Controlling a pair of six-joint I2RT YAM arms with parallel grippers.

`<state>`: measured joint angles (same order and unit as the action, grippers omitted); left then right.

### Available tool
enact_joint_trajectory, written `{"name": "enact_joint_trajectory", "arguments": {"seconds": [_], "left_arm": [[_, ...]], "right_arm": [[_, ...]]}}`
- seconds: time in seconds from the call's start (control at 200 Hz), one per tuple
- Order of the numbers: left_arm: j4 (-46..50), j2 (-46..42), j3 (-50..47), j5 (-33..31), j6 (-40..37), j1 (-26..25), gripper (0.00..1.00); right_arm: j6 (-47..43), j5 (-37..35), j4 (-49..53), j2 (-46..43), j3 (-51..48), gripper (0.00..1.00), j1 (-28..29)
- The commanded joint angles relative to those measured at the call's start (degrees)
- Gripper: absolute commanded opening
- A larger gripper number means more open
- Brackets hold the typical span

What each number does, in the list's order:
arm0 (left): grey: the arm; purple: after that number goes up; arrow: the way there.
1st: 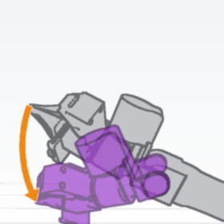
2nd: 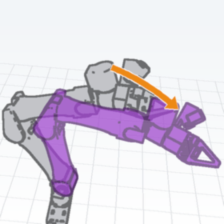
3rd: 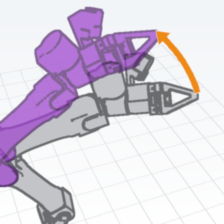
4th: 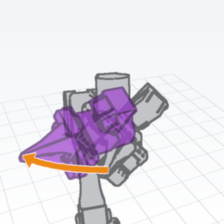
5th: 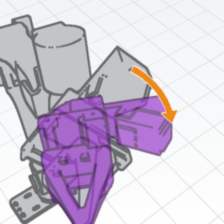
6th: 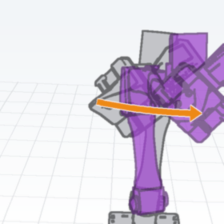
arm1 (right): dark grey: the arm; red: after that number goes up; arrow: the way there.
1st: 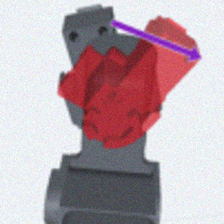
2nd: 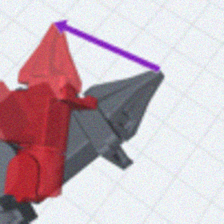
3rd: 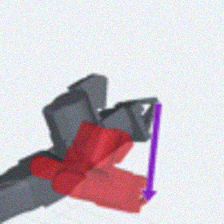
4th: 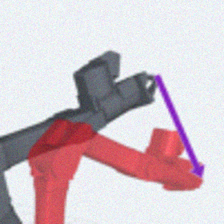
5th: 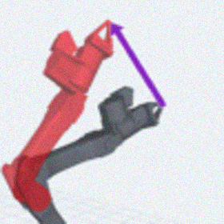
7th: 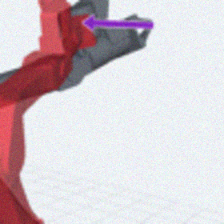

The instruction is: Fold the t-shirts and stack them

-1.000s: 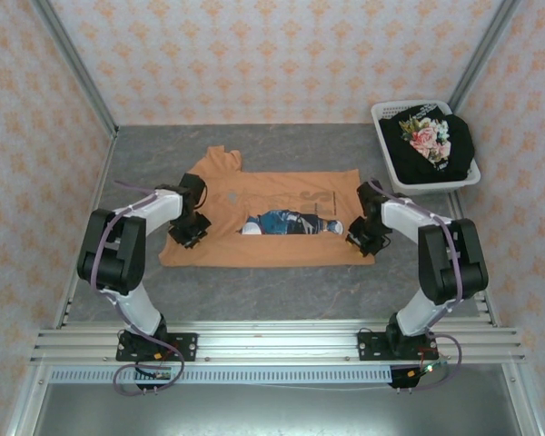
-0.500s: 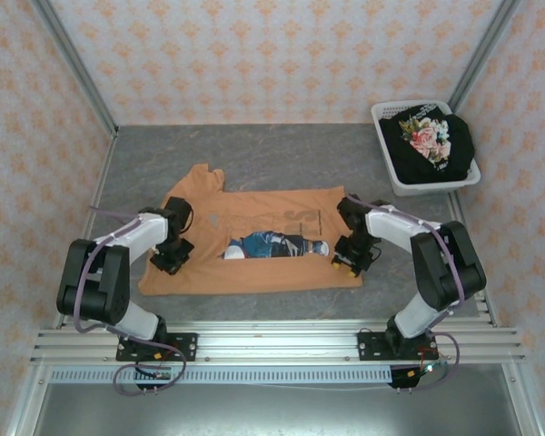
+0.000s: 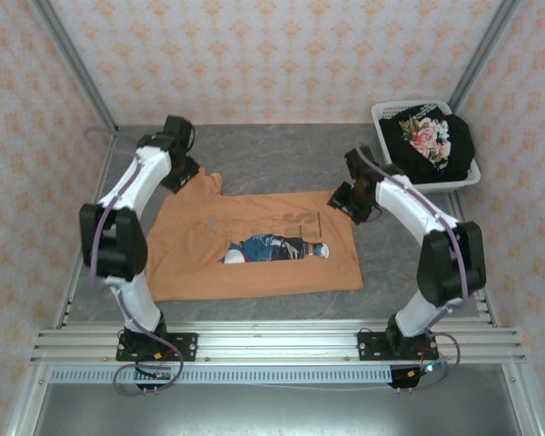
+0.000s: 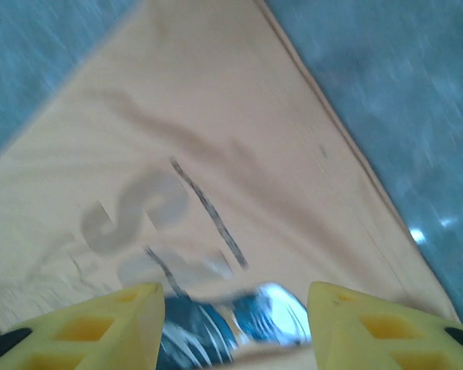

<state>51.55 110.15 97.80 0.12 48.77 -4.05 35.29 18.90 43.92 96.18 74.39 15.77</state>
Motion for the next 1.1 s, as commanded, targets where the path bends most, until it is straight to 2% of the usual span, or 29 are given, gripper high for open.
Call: {"name": "enact_joint_trajectory", "arguments": {"seconds": [0.0,0.155,0.36,0.57,0.931,1.096], "left_arm": [[4.4,12.2,13.5,-1.3,-10.2,0.5,0.44],[6.3,23.9,29.3,-3.4,-16.3,0.5,0.45],[4.8,31.1,35.4,-4.6,-21.7,0.4,0.50],[4.0,33.7,35.8,-4.0,-24.0,-0.8,0.50],[5.0,36.9,35.8,-5.2,-23.6,-1.6,0.47],[5.7,38.3,36.0,-5.7,-23.4,-1.7,0.40]], "right_arm": [[-4.6,-3.1,-1.6,5.9,5.5,0.52,-1.3],[-6.8,-4.6,-0.9,11.8,11.9,0.52,-2.6],[-6.6,-3.5,-0.8,14.4,14.6,0.52,-2.9],[-6.5,-2.9,-0.4,15.2,15.2,0.52,-3.0],[-5.8,-1.8,-0.7,16.0,15.3,0.52,-3.0],[-5.6,-1.5,-0.9,15.5,14.8,0.52,-3.1]]}}
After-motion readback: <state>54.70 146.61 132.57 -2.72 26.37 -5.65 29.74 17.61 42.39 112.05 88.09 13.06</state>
